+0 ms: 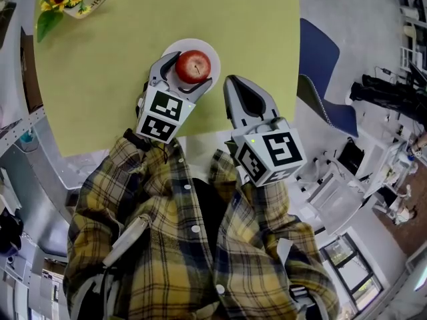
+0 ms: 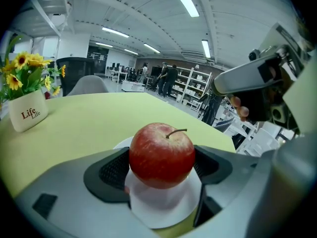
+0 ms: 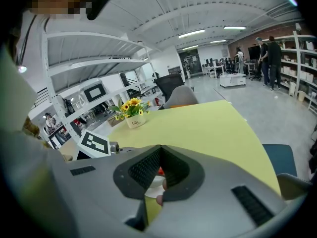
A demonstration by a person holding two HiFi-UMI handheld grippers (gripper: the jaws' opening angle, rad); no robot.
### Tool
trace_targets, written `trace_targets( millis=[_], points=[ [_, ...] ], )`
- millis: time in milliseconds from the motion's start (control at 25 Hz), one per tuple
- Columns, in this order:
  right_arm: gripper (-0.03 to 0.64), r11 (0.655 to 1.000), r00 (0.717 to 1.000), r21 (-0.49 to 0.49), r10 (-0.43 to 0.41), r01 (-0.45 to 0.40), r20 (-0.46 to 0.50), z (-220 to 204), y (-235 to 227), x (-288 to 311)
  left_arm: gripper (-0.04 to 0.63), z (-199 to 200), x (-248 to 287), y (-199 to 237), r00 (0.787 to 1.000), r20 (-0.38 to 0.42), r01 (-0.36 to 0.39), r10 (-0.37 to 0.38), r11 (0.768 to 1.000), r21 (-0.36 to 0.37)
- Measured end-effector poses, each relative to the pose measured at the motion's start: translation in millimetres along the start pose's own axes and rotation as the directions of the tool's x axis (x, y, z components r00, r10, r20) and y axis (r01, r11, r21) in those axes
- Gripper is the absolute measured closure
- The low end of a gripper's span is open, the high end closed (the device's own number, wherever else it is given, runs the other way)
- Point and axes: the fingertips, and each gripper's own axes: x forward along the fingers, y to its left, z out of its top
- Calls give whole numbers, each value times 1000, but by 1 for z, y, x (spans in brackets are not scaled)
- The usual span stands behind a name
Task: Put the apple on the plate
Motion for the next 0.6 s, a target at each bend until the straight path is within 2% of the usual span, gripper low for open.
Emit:
trace_targets(
  millis=[600],
  points=[
    [620, 1000, 1000, -2, 11, -11, 0, 1, -5, -2, 186, 4, -1, -2, 1000, 15, 13, -12, 1000, -19]
  ],
)
